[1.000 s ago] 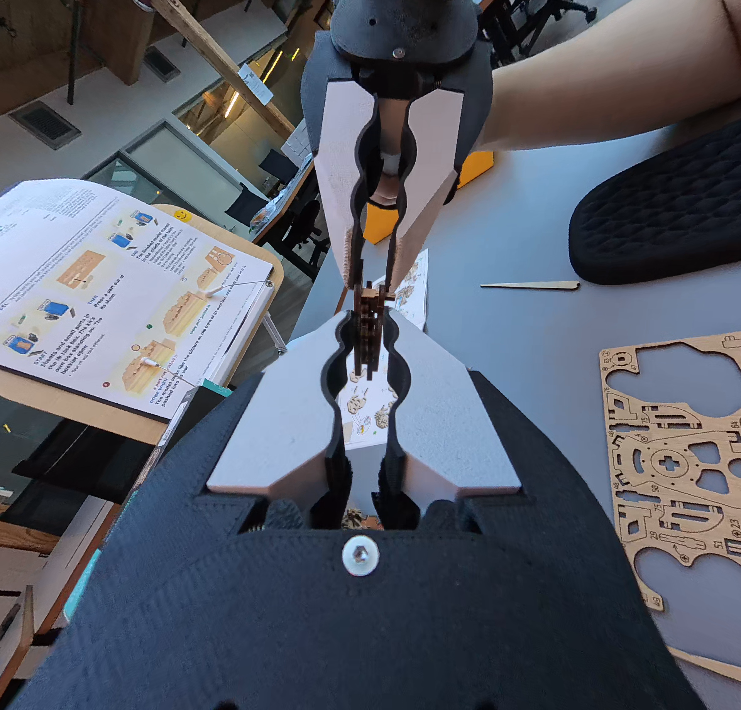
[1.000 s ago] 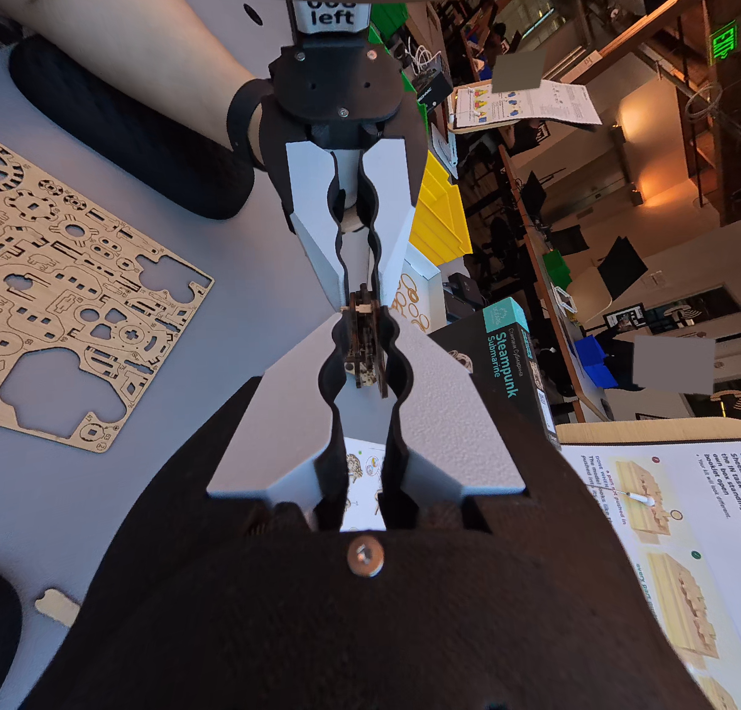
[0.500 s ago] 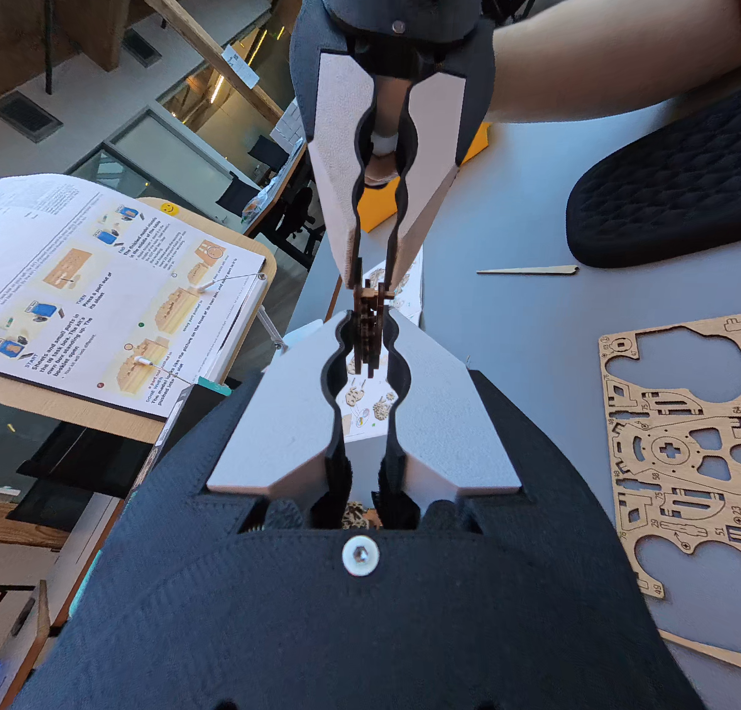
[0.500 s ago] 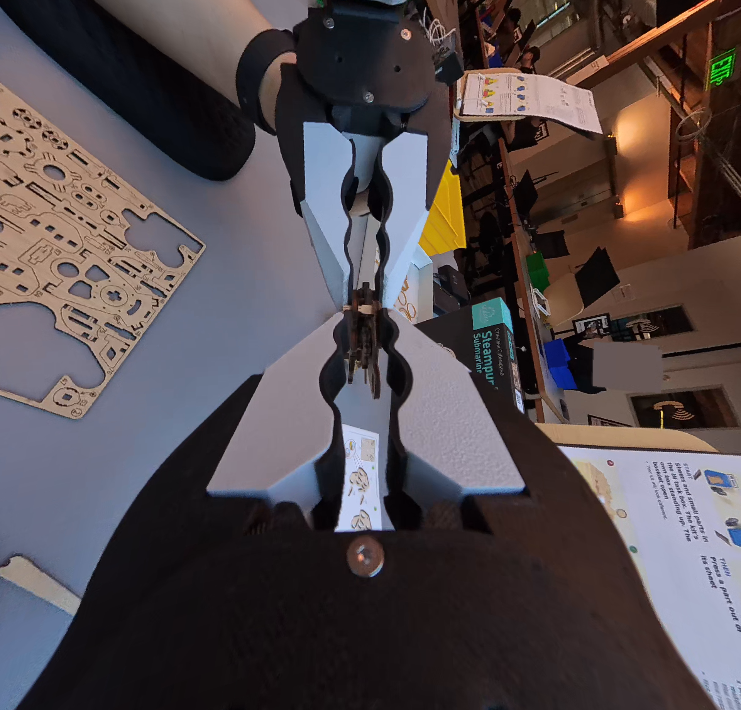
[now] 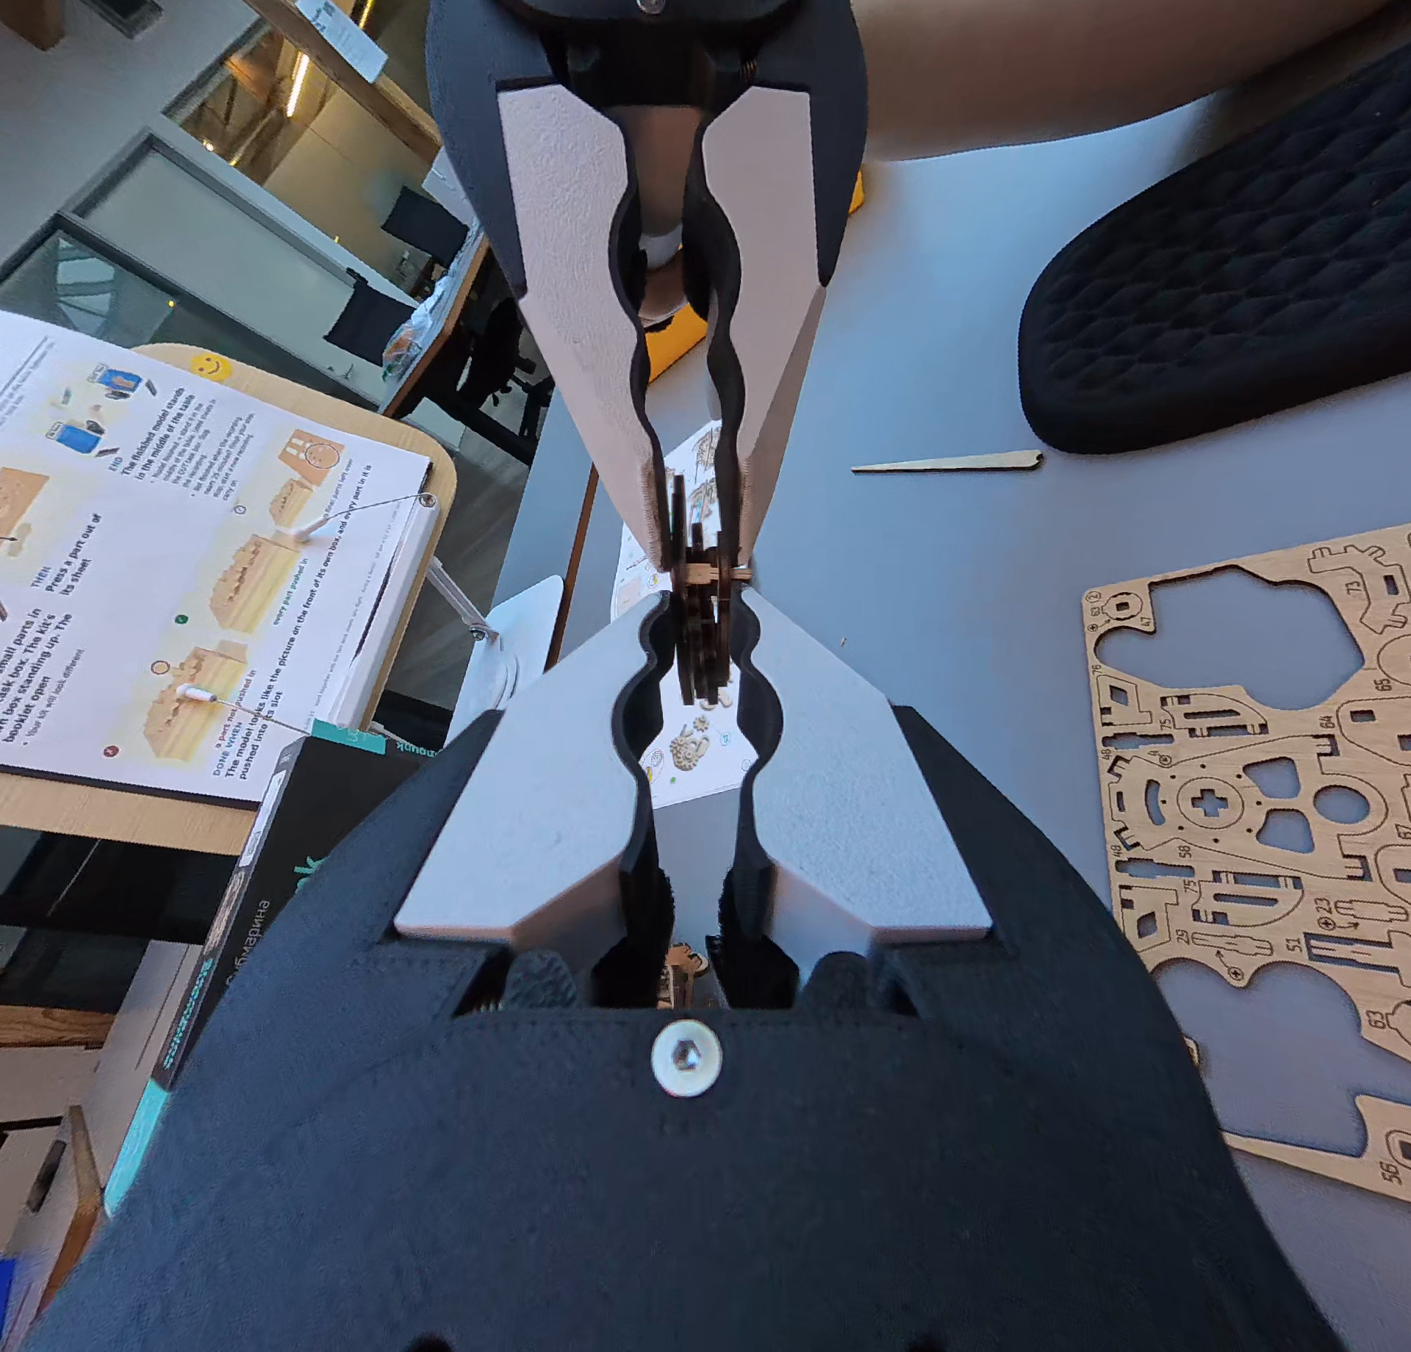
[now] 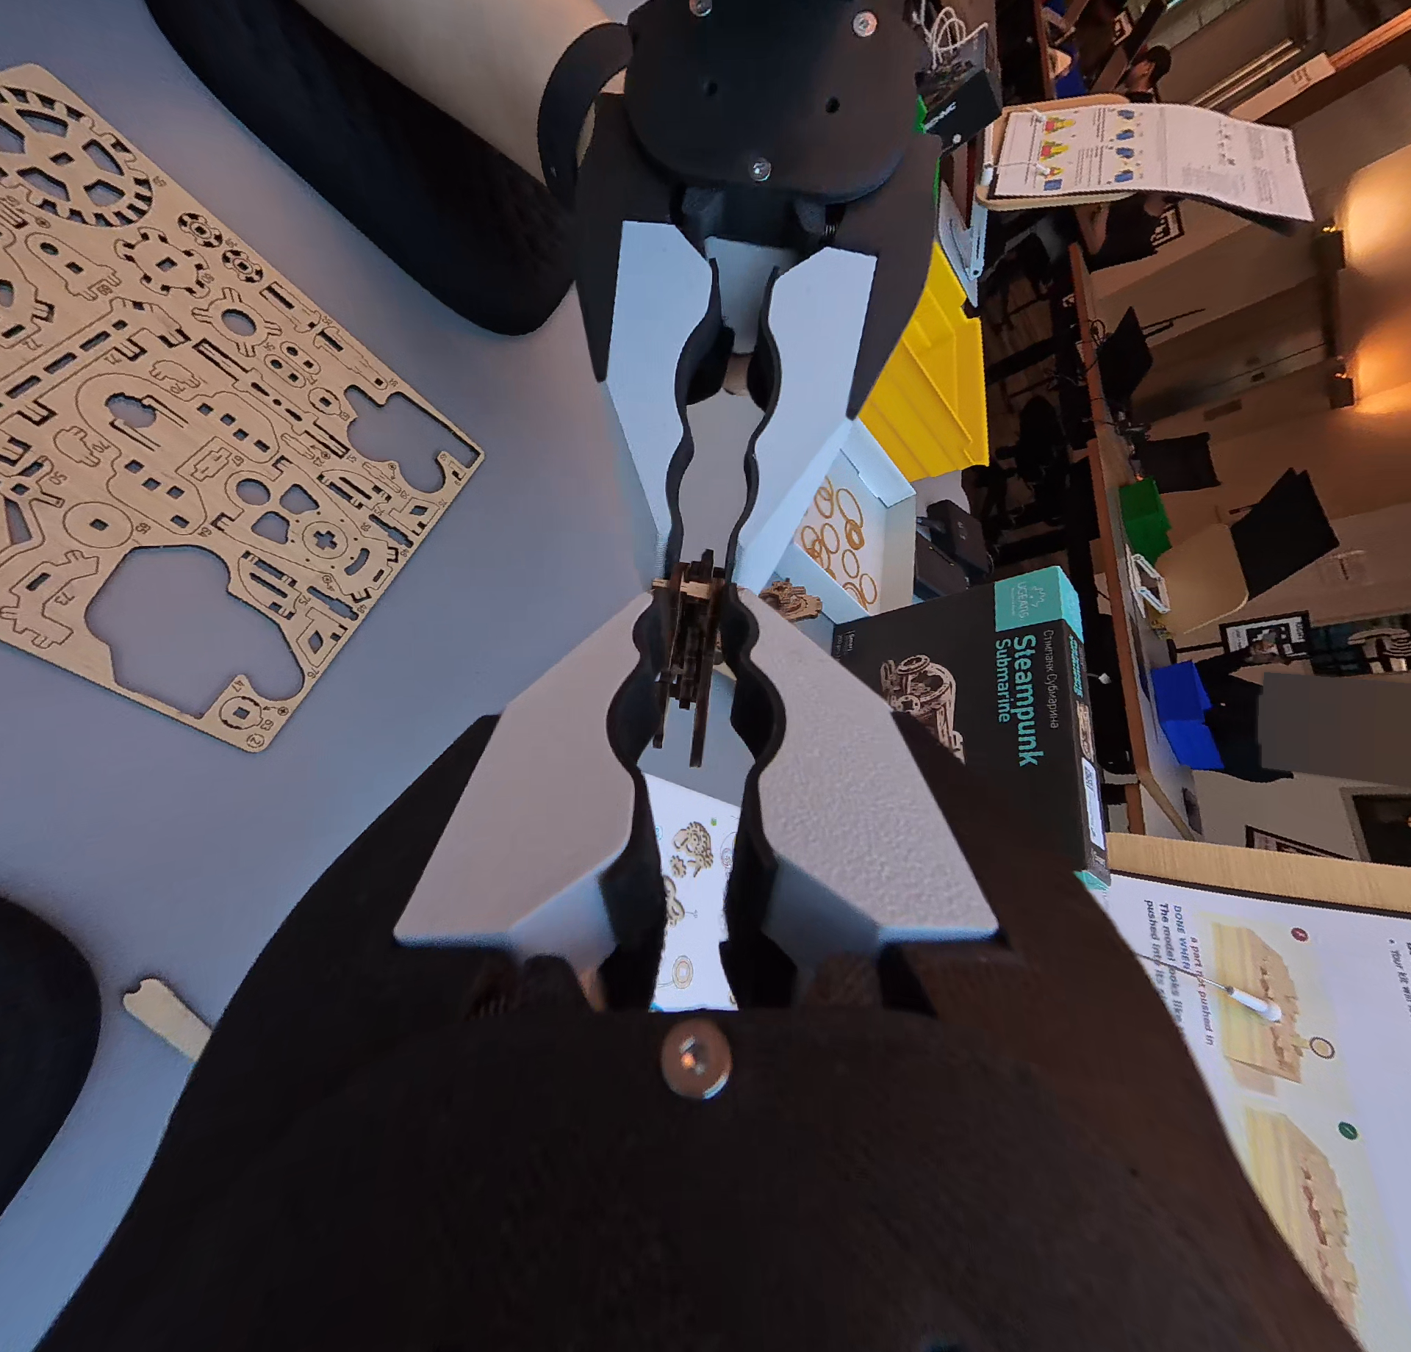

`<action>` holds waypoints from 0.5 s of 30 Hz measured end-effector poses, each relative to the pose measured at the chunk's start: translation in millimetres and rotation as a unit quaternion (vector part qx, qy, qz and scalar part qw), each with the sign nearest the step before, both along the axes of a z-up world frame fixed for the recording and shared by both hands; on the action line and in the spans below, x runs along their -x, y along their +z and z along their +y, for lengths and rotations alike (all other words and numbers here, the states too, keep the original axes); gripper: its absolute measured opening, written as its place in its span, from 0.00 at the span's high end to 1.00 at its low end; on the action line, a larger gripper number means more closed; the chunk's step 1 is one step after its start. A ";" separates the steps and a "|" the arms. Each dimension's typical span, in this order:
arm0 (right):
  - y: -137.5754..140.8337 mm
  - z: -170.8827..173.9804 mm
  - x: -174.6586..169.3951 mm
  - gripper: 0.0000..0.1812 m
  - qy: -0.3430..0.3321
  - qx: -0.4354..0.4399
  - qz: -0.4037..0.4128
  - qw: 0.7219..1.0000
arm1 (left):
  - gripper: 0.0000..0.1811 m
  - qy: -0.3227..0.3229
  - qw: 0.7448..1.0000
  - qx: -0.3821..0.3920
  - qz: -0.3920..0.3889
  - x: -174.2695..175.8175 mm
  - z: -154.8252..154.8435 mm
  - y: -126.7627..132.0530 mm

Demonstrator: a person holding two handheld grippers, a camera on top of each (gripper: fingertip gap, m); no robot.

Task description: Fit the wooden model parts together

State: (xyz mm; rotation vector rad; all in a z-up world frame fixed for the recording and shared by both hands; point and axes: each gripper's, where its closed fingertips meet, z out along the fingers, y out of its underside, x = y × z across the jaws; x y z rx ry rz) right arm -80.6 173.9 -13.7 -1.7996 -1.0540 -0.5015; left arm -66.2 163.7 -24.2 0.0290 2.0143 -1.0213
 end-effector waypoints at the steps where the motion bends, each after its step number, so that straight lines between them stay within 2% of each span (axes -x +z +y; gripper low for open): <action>1: -0.9 -0.7 0.0 0.94 0.002 0.003 0.000 1.000 | 0.94 -0.001 1.000 -0.006 0.003 0.6 -1.0 -1.6; 8: 17.2 -3.3 -5.8 0.93 0.002 -0.035 0.036 0.999 | 0.93 0.005 0.999 0.052 -0.015 0.4 -0.3 18.9; 15: 20.7 -7.5 -4.0 0.93 0.004 -0.031 0.038 0.999 | 0.94 0.002 0.998 0.048 -0.044 3.7 -1.8 24.4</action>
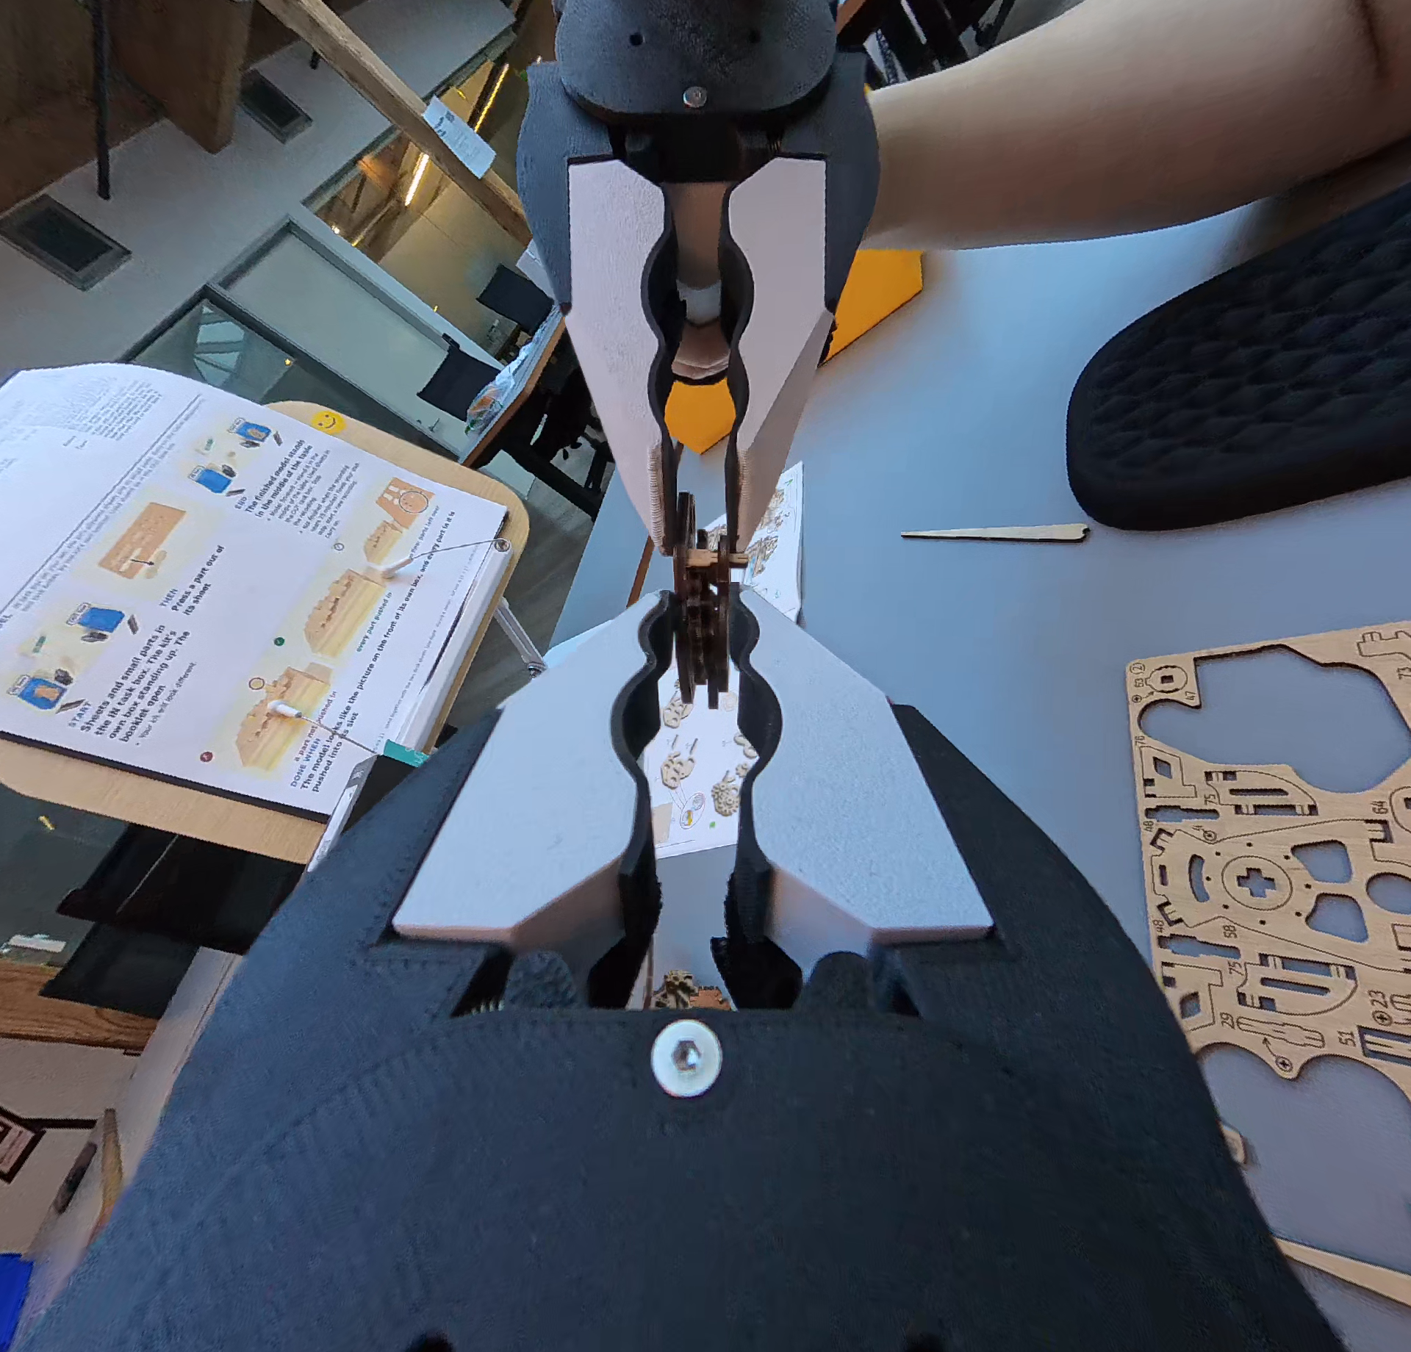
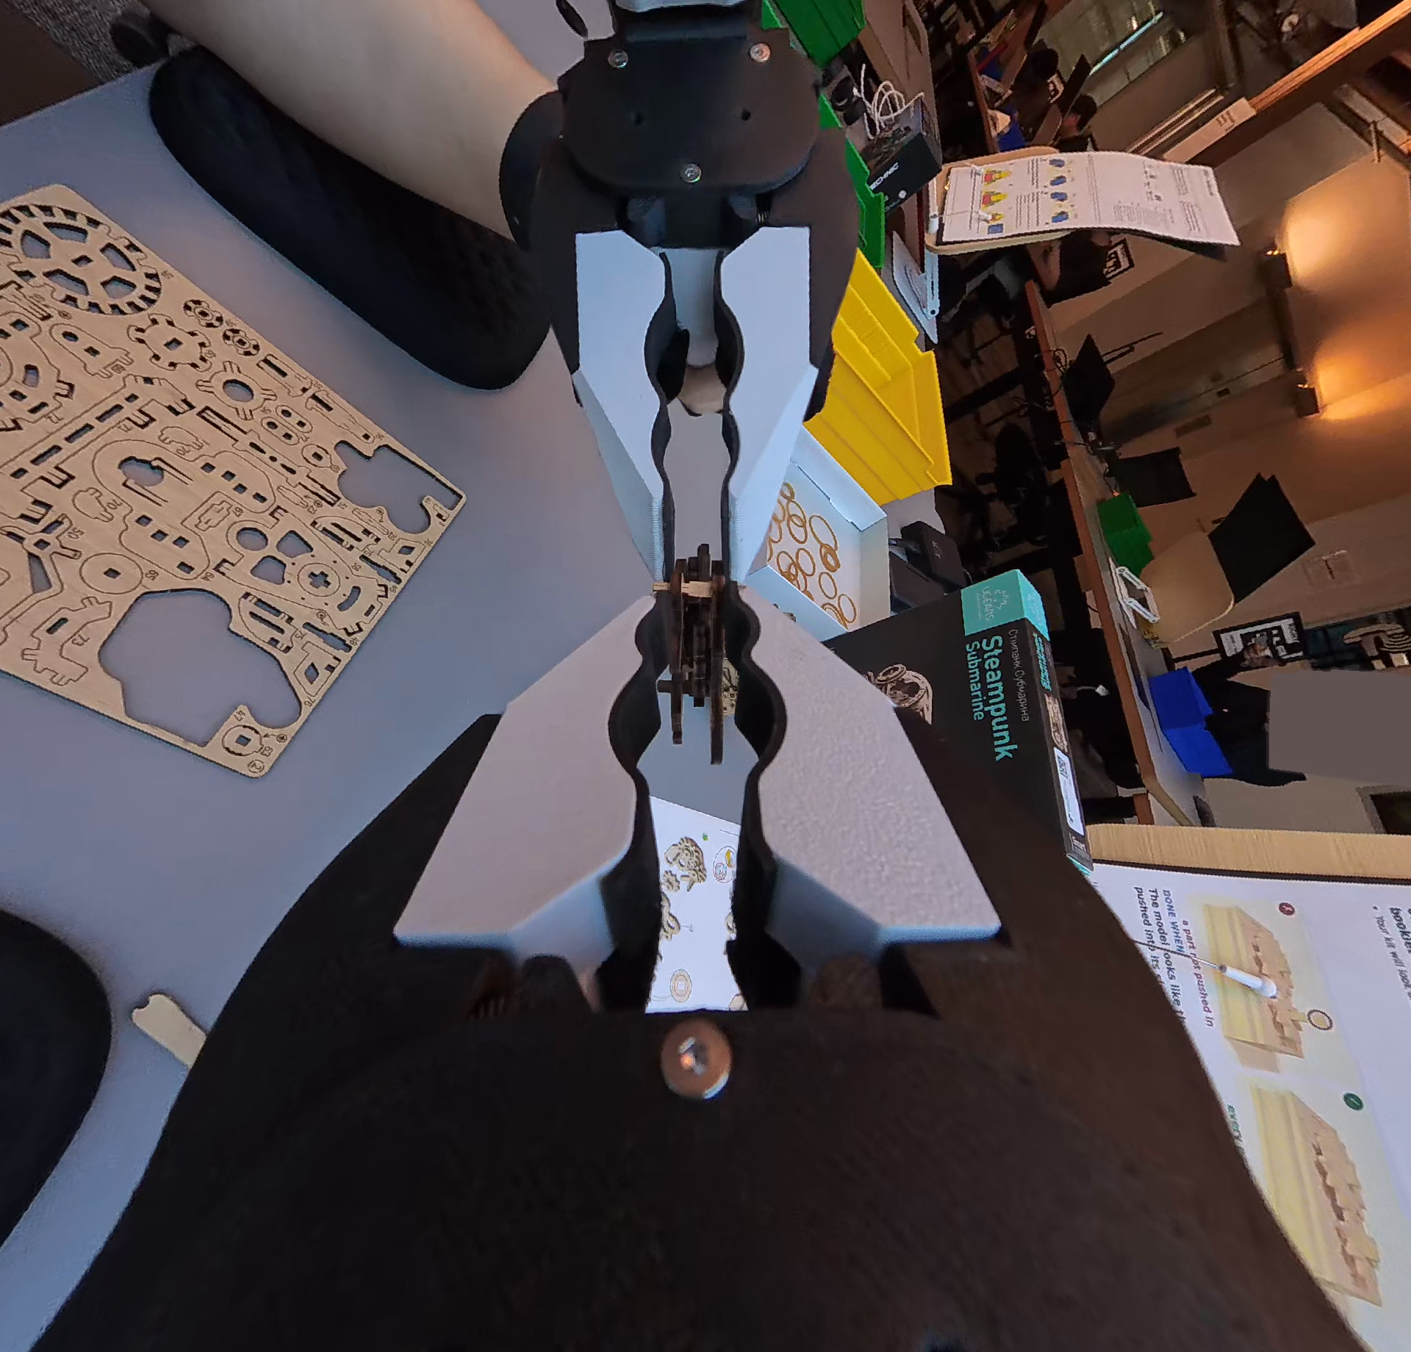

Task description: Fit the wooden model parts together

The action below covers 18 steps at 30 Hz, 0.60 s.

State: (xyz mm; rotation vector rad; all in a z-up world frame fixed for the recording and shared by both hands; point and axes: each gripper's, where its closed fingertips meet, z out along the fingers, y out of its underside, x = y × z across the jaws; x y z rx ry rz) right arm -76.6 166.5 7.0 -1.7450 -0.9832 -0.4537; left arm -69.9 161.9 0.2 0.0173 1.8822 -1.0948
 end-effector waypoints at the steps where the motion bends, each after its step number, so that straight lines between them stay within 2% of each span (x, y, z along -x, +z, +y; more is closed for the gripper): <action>1: -0.5 0.1 -0.3 0.93 0.000 0.001 0.002 1.000 | 0.94 0.002 1.000 -0.007 -0.006 0.1 -0.1 -0.4; 18: -1.0 3.7 -1.5 0.92 -0.031 0.031 0.047 0.998 | 0.94 0.030 0.999 -0.037 0.023 -3.0 3.1 -3.0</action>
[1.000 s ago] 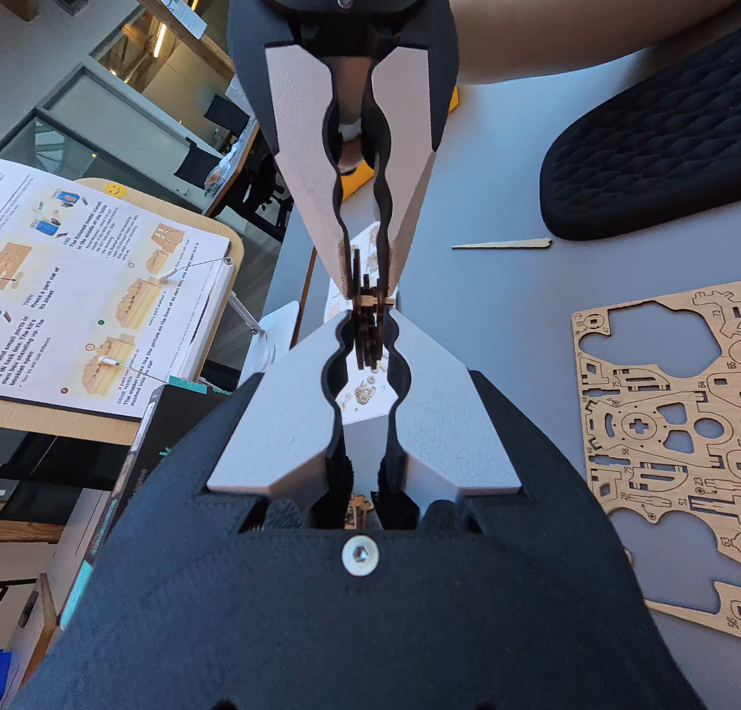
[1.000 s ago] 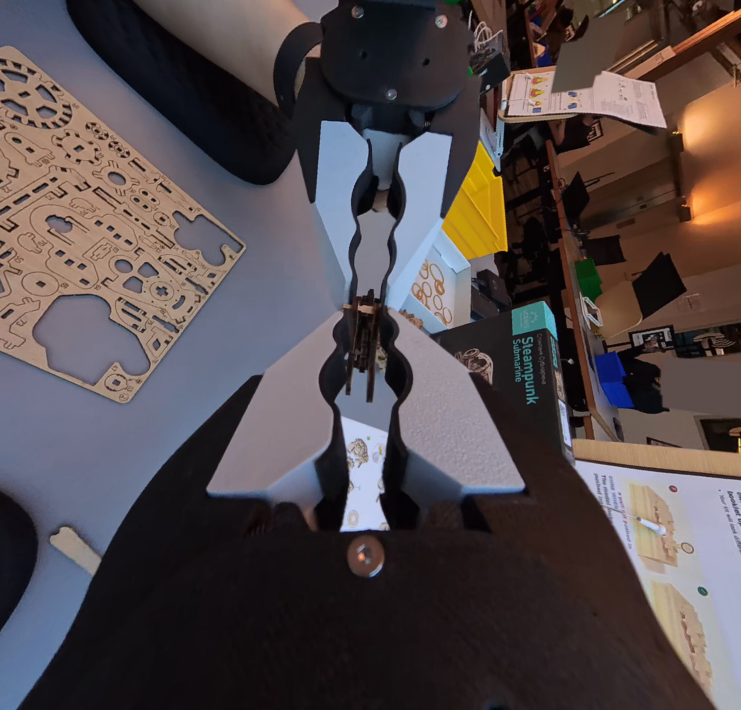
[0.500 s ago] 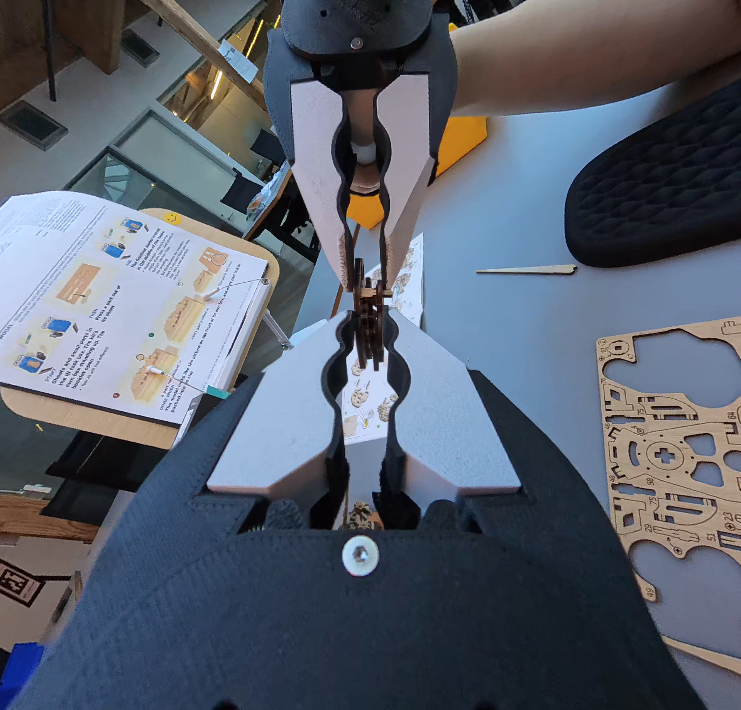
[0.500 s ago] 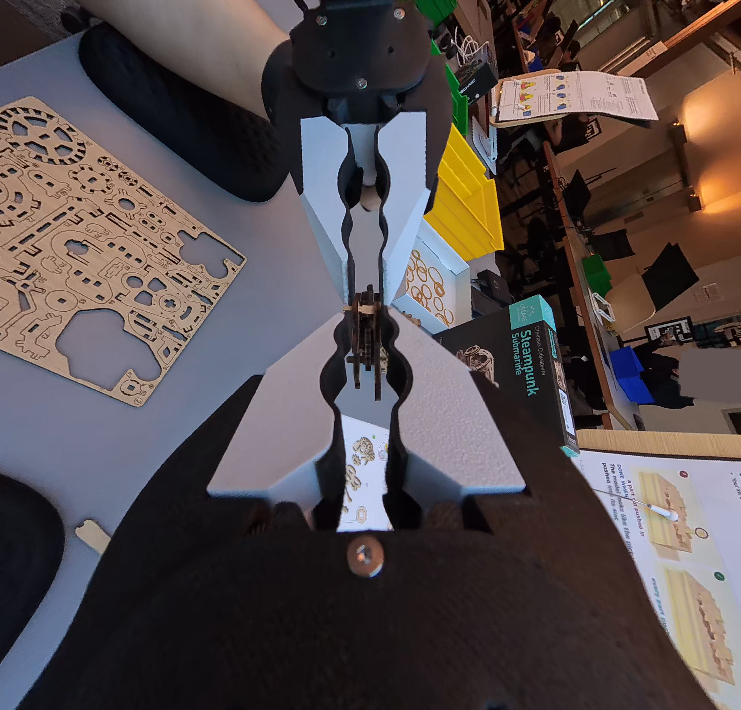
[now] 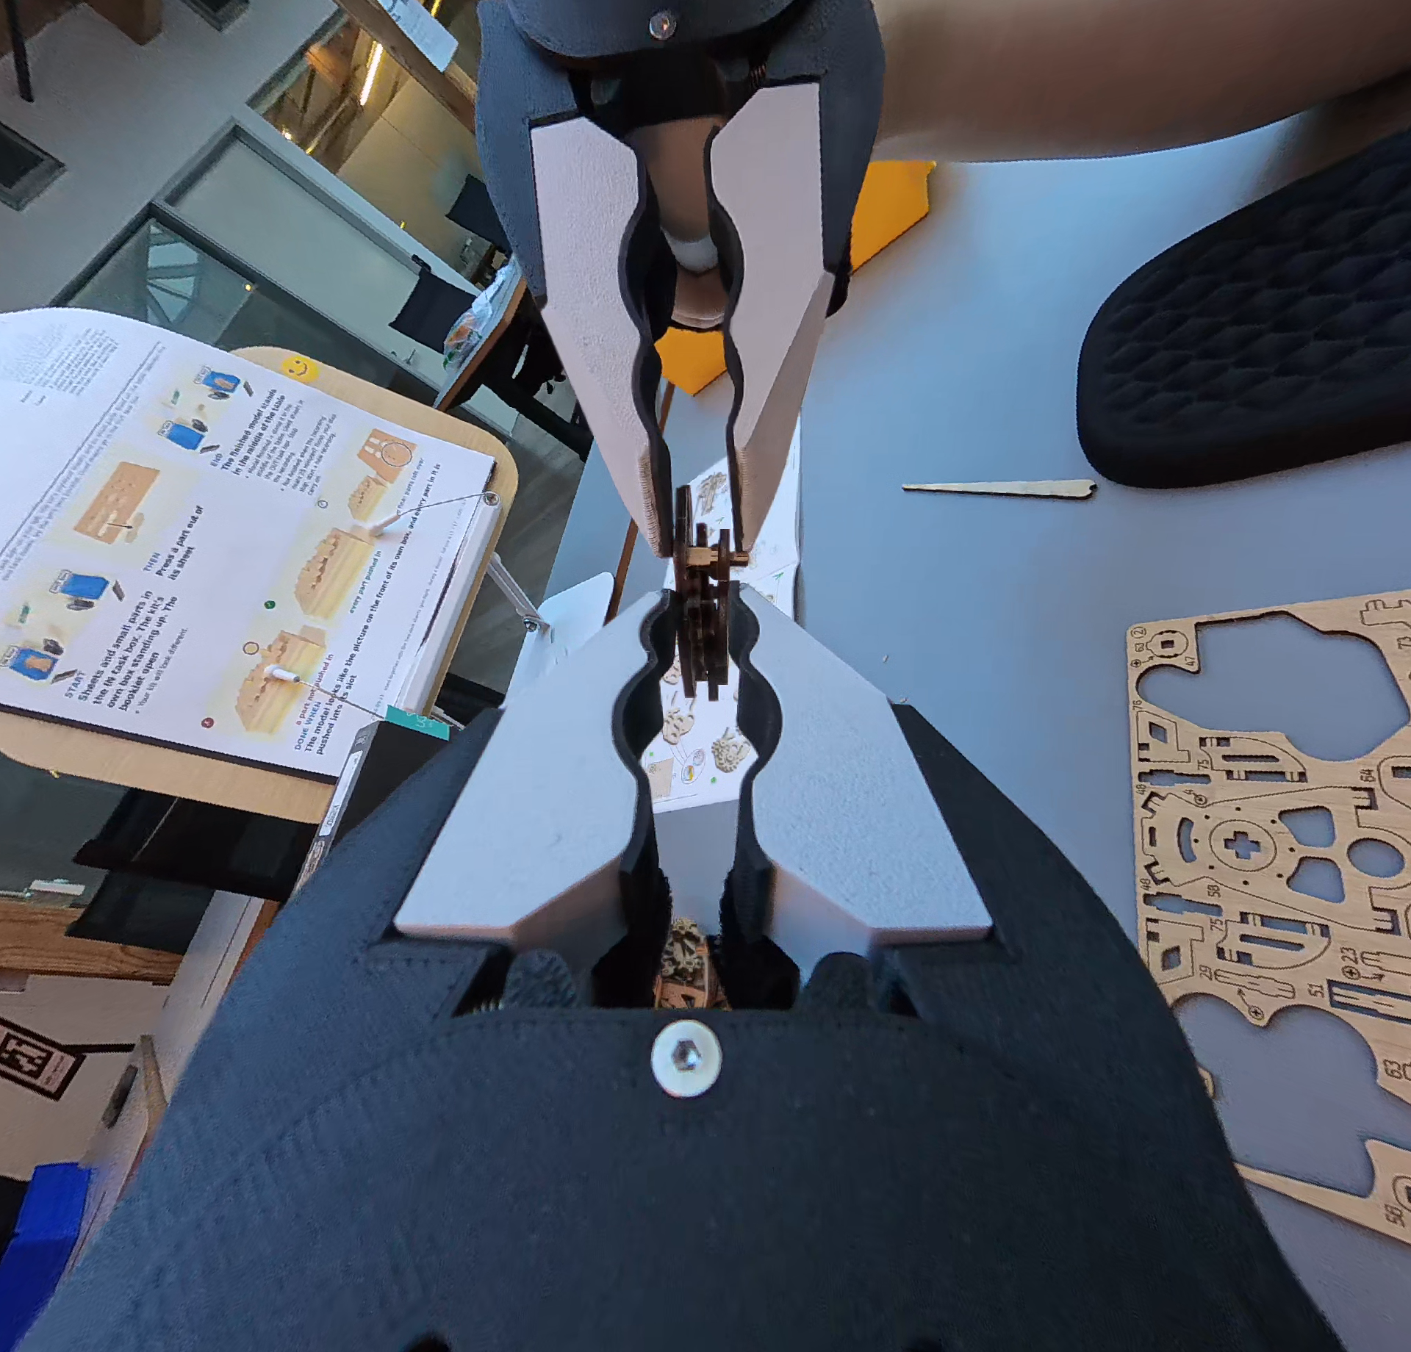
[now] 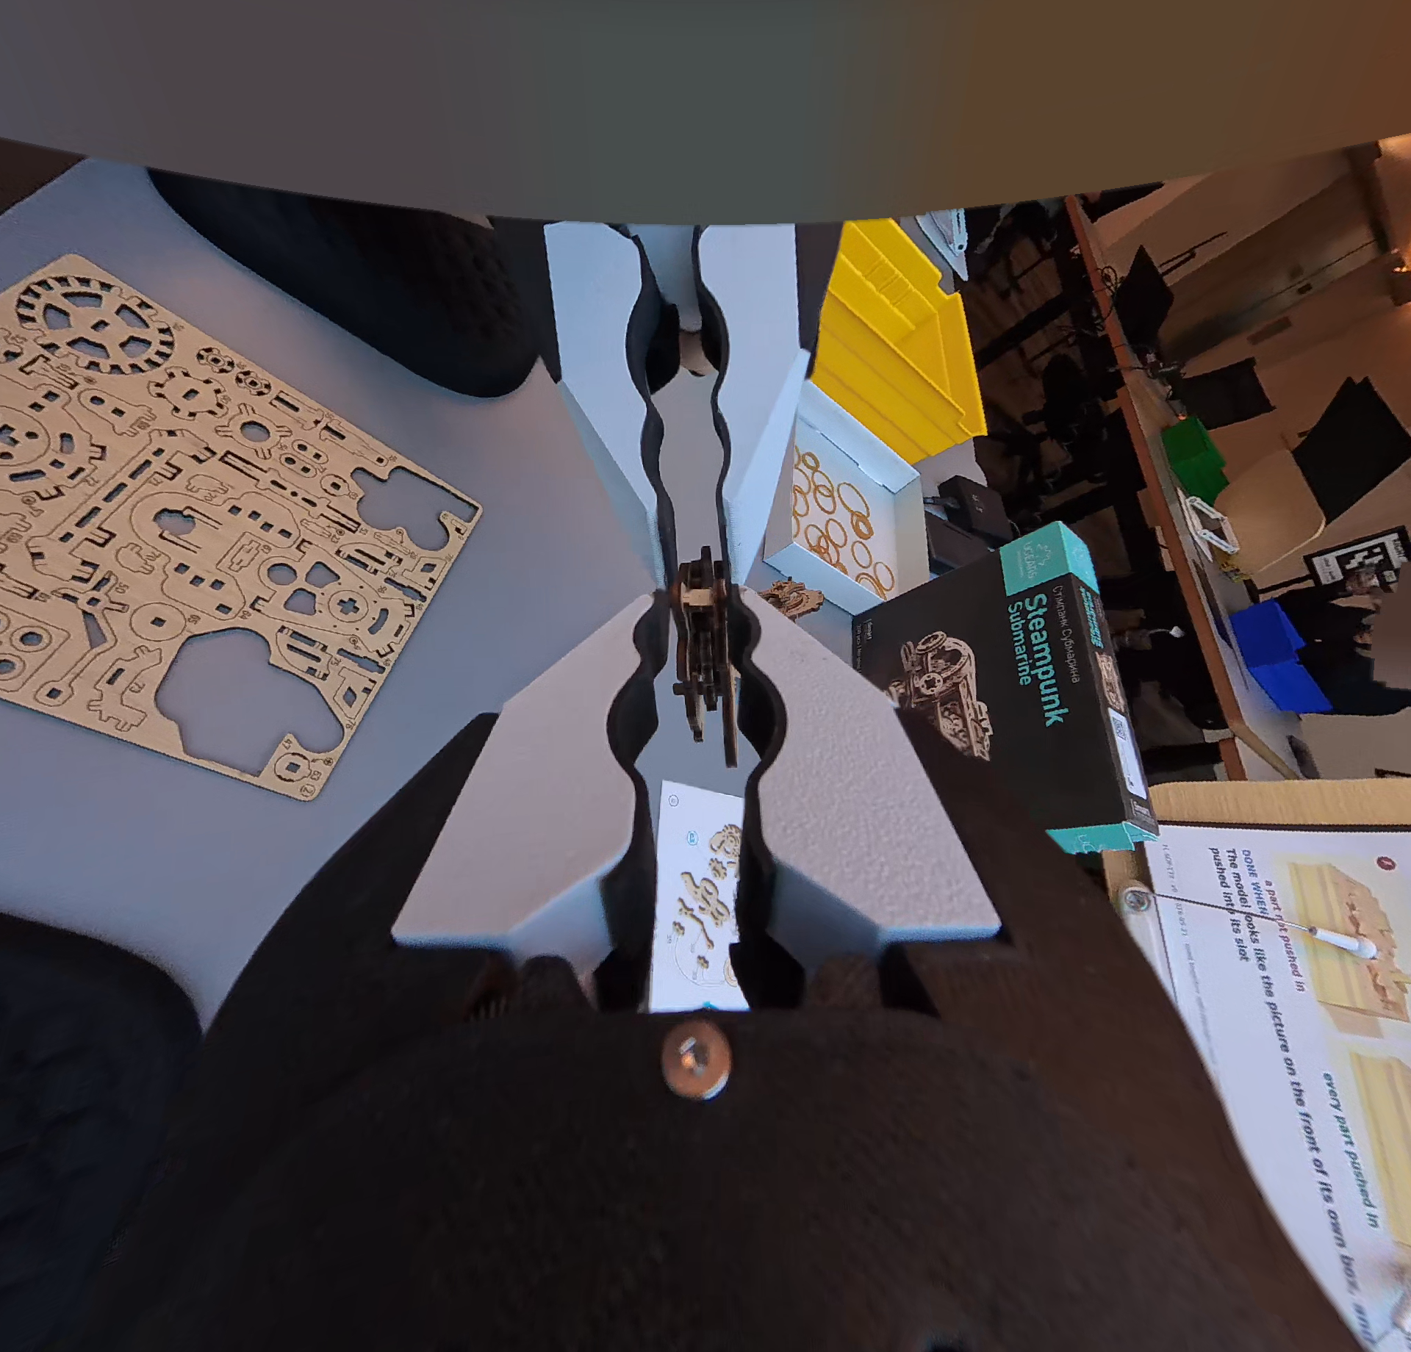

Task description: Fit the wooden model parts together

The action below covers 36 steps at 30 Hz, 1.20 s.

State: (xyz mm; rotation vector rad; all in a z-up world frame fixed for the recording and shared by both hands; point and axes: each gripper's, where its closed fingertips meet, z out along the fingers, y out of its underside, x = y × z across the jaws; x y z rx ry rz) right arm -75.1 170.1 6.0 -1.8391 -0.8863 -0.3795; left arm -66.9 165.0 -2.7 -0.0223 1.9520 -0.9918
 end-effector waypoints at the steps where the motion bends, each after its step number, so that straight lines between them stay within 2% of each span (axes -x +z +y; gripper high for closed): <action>1: 0.2 -0.1 0.4 0.93 0.001 0.002 0.011 1.000 | 0.94 0.000 1.000 0.002 0.000 -0.1 -0.2 0.4; 9: -3.0 6.2 -7.0 0.92 -0.039 0.016 0.031 0.999 | 0.94 0.027 1.000 -0.011 0.008 -6.6 6.6 -2.3; 18: 3.5 5.0 -3.9 0.92 -0.013 0.001 0.079 0.997 | 0.94 0.020 1.000 -0.001 0.002 -3.7 5.3 3.4; 22: 9.5 2.6 3.4 0.89 0.020 -0.011 0.115 0.993 | 0.94 0.009 1.000 0.013 0.001 -0.8 3.0 7.7; 27: 10.8 7.0 4.0 0.90 0.017 -0.031 0.092 0.995 | 0.94 0.005 1.000 0.023 -0.001 1.3 3.0 12.2; 33: 14.2 6.3 5.2 0.92 0.019 -0.025 0.131 0.991 | 0.94 -0.003 1.000 0.026 -0.002 3.7 1.1 13.8; 36: 13.7 8.1 4.2 0.92 0.012 -0.031 0.113 0.993 | 0.94 0.001 1.000 0.026 0.001 2.8 2.8 13.5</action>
